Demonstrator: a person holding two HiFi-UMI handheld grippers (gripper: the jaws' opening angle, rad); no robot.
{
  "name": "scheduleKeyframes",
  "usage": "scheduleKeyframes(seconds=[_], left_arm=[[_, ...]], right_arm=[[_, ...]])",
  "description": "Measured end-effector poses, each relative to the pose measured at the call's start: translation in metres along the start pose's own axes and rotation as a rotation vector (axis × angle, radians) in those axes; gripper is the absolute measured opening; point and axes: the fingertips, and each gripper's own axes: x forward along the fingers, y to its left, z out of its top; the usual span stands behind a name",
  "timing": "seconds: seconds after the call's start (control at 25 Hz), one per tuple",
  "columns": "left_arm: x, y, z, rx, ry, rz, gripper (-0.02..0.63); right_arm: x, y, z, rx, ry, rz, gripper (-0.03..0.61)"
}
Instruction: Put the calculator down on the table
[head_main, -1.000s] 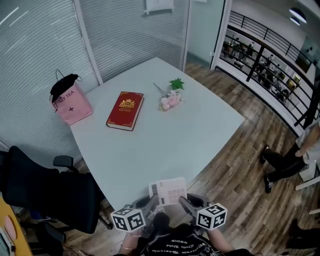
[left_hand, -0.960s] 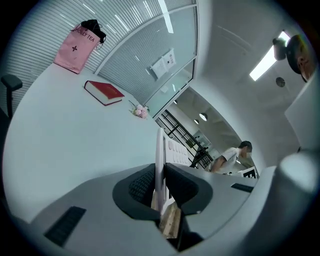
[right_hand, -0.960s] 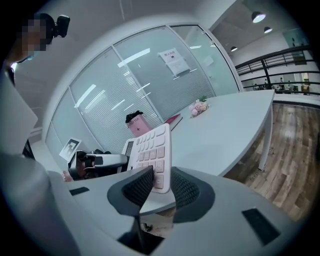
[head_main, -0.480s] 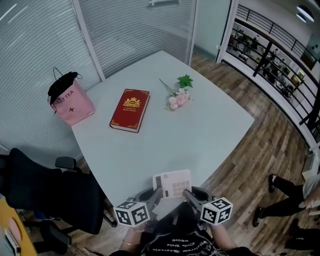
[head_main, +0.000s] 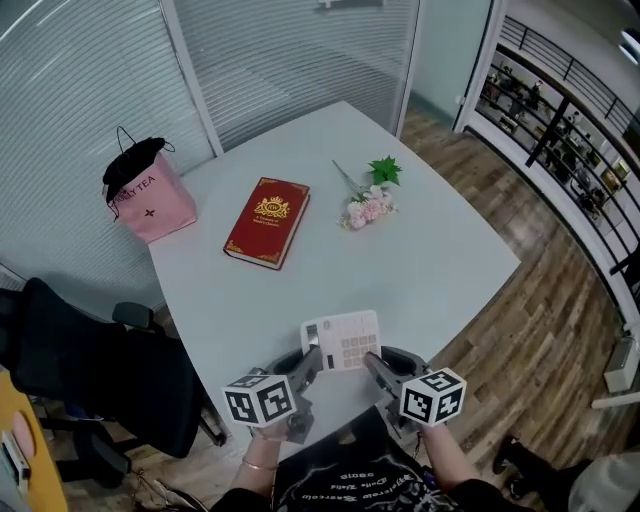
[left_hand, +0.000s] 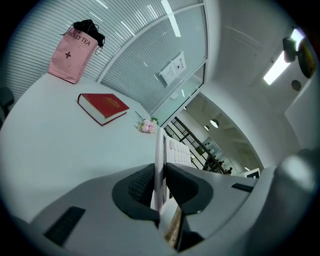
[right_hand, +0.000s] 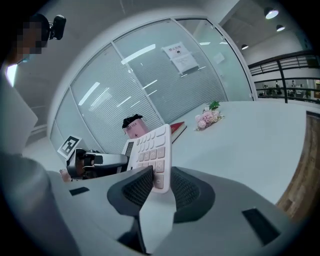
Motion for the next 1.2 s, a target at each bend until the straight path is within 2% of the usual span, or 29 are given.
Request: scheduleKeyframes(seconds=[0.2,0.48,0.88,1.2], left_arm=[[0.032,0.013,0.023,-0.057,-0.033,0.034,0.074],[0.077,0.037,0.049,-0.141,-0.044,0.086,0.077],[0.123,0.083,0.072,-0.243,-0.027,0.151,0.078],[0.151,0.117,0.078,-0.275,-0.014,0.193,0.077]], right_arm=[[0.026,-0.027,0.029,-0.037,0.045,0.037,0.12],[0.072,-0.065,0.059,-0.029,0.112,0.051,0.12],[0.133,-0.104,0.077,-0.004,0.231,0.051,0.12],[0.176,-0.13,0.074,-0.004,0.337,0.054,0.123]])
